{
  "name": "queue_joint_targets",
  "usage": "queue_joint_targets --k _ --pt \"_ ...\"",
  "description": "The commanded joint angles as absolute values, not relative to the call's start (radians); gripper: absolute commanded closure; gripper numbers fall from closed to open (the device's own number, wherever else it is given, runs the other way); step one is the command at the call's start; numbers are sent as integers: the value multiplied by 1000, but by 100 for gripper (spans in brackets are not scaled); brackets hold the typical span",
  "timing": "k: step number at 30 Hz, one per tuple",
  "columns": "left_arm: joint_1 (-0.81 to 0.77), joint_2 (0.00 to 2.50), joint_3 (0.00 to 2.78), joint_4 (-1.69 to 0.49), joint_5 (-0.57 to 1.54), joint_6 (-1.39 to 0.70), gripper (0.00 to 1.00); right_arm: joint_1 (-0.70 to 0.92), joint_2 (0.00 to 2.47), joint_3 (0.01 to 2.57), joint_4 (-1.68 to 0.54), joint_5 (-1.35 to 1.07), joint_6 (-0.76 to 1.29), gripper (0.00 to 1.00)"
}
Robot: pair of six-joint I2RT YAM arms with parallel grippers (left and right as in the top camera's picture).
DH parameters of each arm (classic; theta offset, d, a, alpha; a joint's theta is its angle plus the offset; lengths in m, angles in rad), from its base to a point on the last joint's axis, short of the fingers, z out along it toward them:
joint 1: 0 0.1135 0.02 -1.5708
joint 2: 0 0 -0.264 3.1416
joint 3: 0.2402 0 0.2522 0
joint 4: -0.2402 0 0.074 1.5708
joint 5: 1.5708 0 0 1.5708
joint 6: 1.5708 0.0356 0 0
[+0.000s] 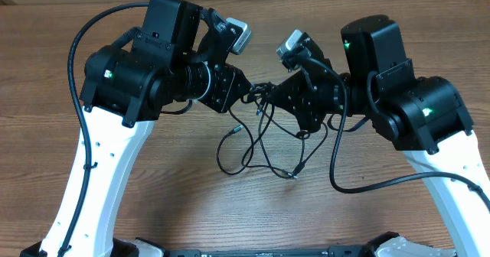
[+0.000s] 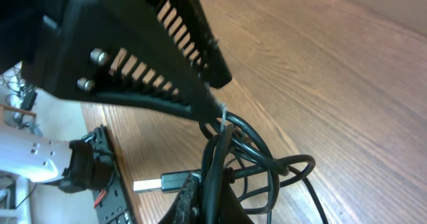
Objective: Untangle cables
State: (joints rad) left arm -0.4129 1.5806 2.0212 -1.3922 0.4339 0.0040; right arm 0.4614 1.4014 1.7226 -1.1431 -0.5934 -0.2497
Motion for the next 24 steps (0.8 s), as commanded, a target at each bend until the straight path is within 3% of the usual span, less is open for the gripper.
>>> queue_joint_targets --k 1,6,9,10,14,20,24 --pt "-422 1589 2030 -1391 454 31 72 464 1382 1755 -1123 -586 -222 96" --pt "-426 1589 2030 -1394 454 31 75 464 1382 1756 -1100 -589 -208 96" --pt "-426 1589 2030 -1395 453 31 94 464 1382 1756 -1097 -624 -209 96" --pt "-426 1589 2030 -1395 453 31 96 464 1382 1756 -1097 -648 -209 96" --pt "-426 1591 2030 -1391 453 36 91 464 1382 1756 -1094 -744 -209 96" --pt "-426 1592 2030 -1392 453 46 67 464 1382 1756 -1082 -754 -209 96" --pt "-426 1593 2030 -1391 453 46 74 464 1382 1756 -1082 -758 -209 96"
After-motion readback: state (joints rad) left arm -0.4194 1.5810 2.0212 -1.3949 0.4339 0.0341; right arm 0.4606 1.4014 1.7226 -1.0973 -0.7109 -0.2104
